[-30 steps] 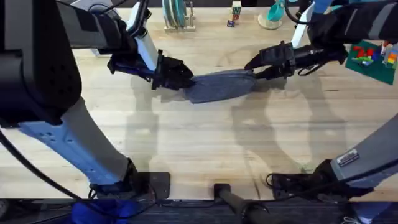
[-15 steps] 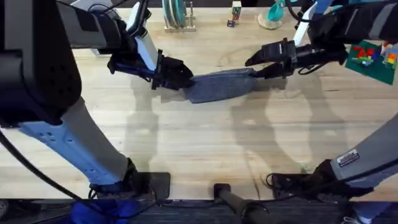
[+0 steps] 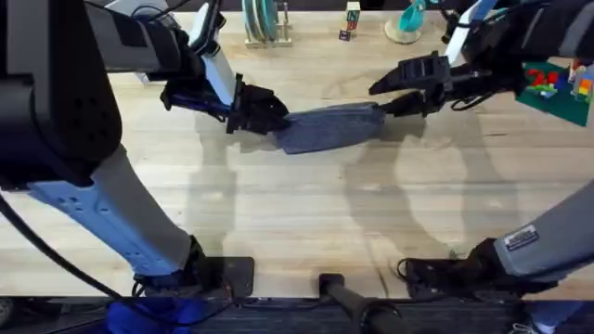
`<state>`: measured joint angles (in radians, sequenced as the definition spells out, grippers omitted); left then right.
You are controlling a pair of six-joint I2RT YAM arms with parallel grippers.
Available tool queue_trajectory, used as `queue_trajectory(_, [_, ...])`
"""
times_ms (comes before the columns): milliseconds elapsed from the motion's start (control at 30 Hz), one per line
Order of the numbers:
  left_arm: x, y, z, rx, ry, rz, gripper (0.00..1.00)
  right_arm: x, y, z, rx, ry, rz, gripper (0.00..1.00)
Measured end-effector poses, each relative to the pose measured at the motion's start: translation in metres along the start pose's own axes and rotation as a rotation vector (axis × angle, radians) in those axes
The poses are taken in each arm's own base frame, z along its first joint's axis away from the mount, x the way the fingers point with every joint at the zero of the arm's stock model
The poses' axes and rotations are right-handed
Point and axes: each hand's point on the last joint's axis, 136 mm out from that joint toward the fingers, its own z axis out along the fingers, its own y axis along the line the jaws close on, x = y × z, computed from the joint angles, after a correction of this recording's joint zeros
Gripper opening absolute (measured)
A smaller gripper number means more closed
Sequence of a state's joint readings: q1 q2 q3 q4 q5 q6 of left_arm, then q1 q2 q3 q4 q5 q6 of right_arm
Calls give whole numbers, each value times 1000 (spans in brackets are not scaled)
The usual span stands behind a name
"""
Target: Unzip the bag, pick up the pens from the table one at a time and place them inside, then zip the bag closed.
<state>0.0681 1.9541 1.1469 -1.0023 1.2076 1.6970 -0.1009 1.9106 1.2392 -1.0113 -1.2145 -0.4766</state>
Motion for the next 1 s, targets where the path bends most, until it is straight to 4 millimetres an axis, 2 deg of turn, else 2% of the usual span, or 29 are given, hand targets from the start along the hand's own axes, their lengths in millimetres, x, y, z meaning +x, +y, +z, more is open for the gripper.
queue_trajectory(300, [0, 0, 0, 0, 0, 0, 42, 10, 40, -12, 32, 3, -46, 996])
queue_trajectory(500, [0, 0, 0, 0, 0, 0, 41, 27, 44, -6, 63, 74, -8, 996])
queue_trajectory(667, [0, 0, 0, 0, 0, 0, 41, 35, 48, 1, 92, 123, -46, 996])
queue_trajectory(1000, [0, 0, 0, 0, 0, 0, 42, 39, 83, -6, 128, 97, -167, 996])
